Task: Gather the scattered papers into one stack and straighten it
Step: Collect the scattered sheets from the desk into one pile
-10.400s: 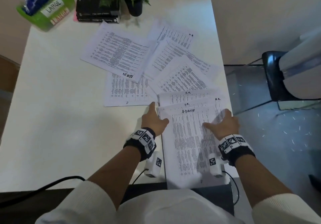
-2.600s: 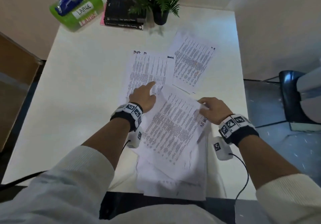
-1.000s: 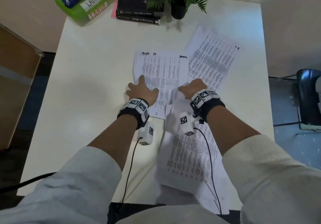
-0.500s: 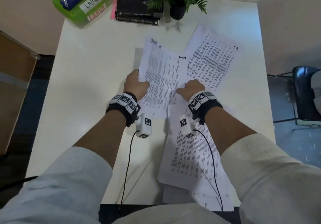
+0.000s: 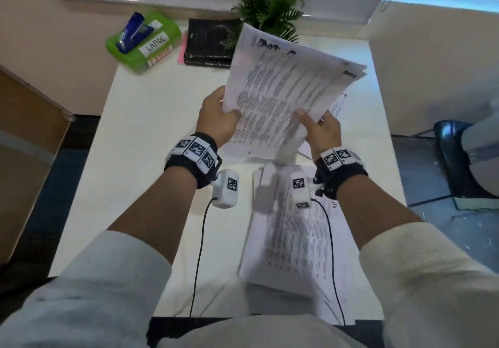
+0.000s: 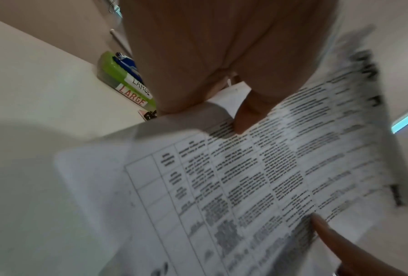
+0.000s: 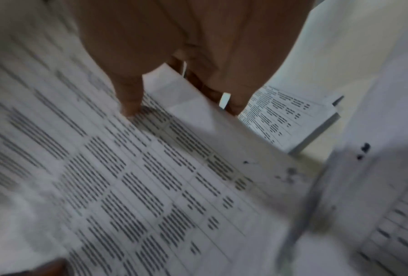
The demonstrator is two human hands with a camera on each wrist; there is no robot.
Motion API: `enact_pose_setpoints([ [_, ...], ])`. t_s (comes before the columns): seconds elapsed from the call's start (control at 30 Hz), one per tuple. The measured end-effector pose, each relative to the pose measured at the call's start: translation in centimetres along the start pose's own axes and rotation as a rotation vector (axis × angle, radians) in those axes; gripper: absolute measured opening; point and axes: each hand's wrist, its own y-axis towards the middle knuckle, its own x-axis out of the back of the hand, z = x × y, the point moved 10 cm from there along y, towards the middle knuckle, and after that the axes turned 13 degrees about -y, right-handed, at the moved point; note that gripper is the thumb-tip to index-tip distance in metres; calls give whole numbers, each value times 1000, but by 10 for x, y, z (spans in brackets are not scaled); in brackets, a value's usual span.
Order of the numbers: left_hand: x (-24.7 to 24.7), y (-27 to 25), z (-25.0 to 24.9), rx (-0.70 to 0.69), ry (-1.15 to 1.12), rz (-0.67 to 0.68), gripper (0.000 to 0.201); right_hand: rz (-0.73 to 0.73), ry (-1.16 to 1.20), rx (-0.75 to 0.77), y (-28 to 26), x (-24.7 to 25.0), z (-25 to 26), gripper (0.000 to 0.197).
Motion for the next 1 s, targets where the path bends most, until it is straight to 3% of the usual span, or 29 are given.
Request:
enact_pose_setpoints([
  [0.07, -12, -7, -3, 30, -23, 17, 36, 13, -33, 45, 0, 19, 7, 15],
  [0.13, -28, -18, 1, 88, -25, 49, 39, 55, -77, 77, -3, 36, 5, 3],
  [0.33, -82, -51, 44, 243, 177, 178, 35, 183, -166, -72, -27, 77, -59, 4],
  [0.43, -90, -73, 90, 434, 376, 247, 10, 296, -256, -176, -44, 81, -105, 19],
  [0.47, -90, -83, 105, 506, 464, 266, 10, 347, -329, -199, -51, 81, -117, 19],
  [0.53, -84, -96, 129, 579, 684, 301, 31, 467, -533, -221, -64, 81, -141, 20],
  [0.63, -75, -99, 138, 529, 900, 294, 43, 620, -795, -236, -77, 83, -166, 22],
  [0.7, -73, -104, 144, 564, 826, 244, 45, 627, -835, -267, -75, 89, -177, 35],
  [0.77, -74, -109, 146, 586, 702, 177, 54, 581, -857, -278, -71, 96, -175, 39],
  [0.9, -86, -104, 140, 478, 645, 114, 74, 341, -744, -260, -50, 112, -167, 34],
  [1.0, -96, -93, 137, 381, 656, 139, 83, 368, -623, -259, -44, 102, -167, 23],
])
